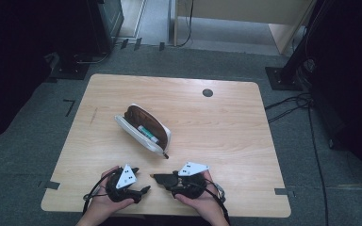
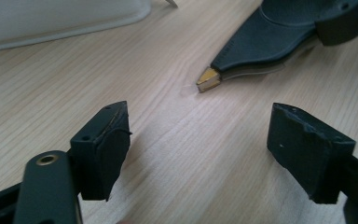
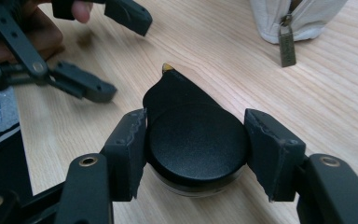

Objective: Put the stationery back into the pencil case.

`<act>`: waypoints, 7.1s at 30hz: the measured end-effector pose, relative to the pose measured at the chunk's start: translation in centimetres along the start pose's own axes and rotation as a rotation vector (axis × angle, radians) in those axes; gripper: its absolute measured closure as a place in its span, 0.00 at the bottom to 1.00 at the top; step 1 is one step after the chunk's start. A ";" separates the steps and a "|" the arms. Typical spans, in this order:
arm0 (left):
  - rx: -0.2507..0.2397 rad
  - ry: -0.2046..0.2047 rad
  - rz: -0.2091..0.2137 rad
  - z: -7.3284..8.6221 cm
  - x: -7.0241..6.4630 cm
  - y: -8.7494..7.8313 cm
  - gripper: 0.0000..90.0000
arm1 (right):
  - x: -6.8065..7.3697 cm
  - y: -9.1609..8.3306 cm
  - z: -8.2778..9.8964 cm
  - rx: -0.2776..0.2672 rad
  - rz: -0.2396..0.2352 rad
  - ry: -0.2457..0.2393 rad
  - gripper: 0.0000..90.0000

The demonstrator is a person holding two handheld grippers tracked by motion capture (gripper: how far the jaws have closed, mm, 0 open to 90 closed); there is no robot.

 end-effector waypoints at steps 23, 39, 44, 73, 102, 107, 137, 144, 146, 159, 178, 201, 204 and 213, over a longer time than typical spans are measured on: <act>-0.018 0.094 0.060 -0.8 -1.5 0.3 0.38 | 1.8 0.3 -1.2 -0.008 -0.076 0.053 0.46; -0.052 0.179 0.037 -1.1 -2.3 0.2 0.61 | 2.2 0.5 -1.5 -0.023 -0.124 0.082 0.46; -0.063 0.215 0.004 -1.1 -2.5 0.1 0.65 | 2.0 0.3 -1.6 -0.039 -0.147 0.089 0.46; -0.157 0.178 0.261 -1.2 -3.0 -1.3 0.87 | 2.5 -0.1 -1.4 -0.140 -0.280 -0.004 0.54; -0.097 0.040 0.057 -0.4 0.1 -1.2 0.21 | 2.0 -4.3 -2.9 -0.293 -0.120 -0.081 0.83; -0.077 -0.007 0.020 0.3 1.3 -1.4 0.15 | 1.5 -5.2 -3.0 -0.300 -0.088 -0.064 0.83; 0.056 -0.294 -0.214 7.6 10.9 -4.4 0.11 | -2.1 -11.6 -7.5 -0.396 0.095 -0.009 0.83; 0.056 -0.284 -0.174 7.5 10.7 -4.0 0.04 | -1.9 -10.9 -9.5 -0.378 0.137 -0.023 0.82; 0.055 -0.286 -0.171 7.5 10.7 -3.9 0.03 | -1.9 -10.5 -10.1 -0.367 0.154 -0.026 0.82; 0.064 -0.294 -0.126 7.5 10.6 -3.8 0.03 | -2.4 -7.2 -12.9 -0.252 0.213 -0.036 0.82; 0.063 -0.290 -0.124 7.5 10.6 -3.8 0.03 | -3.3 -2.6 -14.9 -0.112 0.233 -0.029 0.72; 0.061 -0.293 -0.124 7.5 10.6 -3.8 0.03 | -3.3 -5.2 -12.4 -0.181 0.183 -0.014 0.41; 0.063 -0.291 -0.123 7.5 10.6 -3.8 0.03 | -4.1 -5.5 -11.2 -0.173 0.199 0.010 0.35; 0.065 -0.290 -0.124 7.5 10.6 -3.8 0.03 | -6.3 -6.6 -7.0 -0.155 0.200 0.107 0.24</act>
Point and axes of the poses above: each handheld gripper's, and its own axes: y roughly forward along the jaws, z roughly out of its underside, x roughly to its left, the point moved 10 cm from there along y, roughly forward along the jaws, and after that the axes turned 12 degrees about x, right-handed, at the moved point
